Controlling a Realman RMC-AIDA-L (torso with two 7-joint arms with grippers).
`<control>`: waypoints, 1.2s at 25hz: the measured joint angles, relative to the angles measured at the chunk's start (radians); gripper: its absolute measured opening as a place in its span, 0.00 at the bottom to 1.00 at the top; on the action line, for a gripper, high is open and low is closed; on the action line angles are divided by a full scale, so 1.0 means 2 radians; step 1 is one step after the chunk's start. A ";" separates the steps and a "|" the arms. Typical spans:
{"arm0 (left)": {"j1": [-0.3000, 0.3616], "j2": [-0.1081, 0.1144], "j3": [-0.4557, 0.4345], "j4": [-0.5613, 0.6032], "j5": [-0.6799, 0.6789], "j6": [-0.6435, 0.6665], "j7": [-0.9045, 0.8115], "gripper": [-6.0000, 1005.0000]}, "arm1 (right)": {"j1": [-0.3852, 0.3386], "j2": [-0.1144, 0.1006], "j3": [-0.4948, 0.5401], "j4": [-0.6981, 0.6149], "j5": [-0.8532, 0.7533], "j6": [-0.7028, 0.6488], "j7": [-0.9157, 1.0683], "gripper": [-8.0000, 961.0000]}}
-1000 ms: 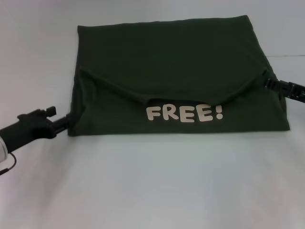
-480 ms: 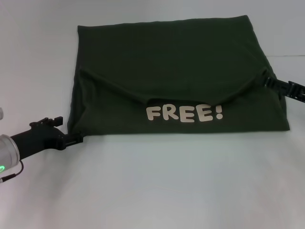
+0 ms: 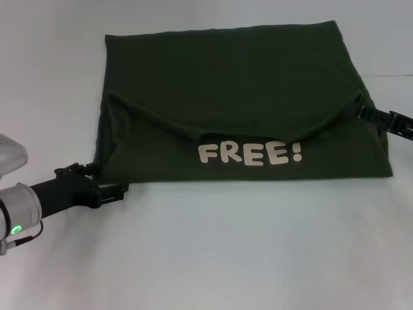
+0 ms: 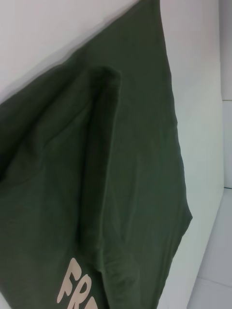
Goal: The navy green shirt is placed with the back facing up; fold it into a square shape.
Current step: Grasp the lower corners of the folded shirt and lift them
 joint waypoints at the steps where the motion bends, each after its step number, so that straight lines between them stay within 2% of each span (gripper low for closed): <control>1: -0.001 0.000 0.001 -0.001 0.000 -0.002 0.000 0.89 | 0.000 0.000 0.000 0.000 0.000 0.000 0.000 0.65; 12: -0.005 0.000 0.024 -0.002 0.000 -0.001 -0.001 0.89 | -0.001 0.001 0.001 0.000 -0.001 0.008 -0.001 0.65; 23: -0.006 0.001 0.027 0.002 0.001 0.000 -0.004 0.88 | -0.005 0.002 0.001 0.000 0.000 0.009 -0.002 0.65; 30: -0.007 0.002 0.029 0.004 0.005 0.001 -0.008 0.64 | -0.007 0.002 0.002 0.000 0.000 0.009 -0.003 0.65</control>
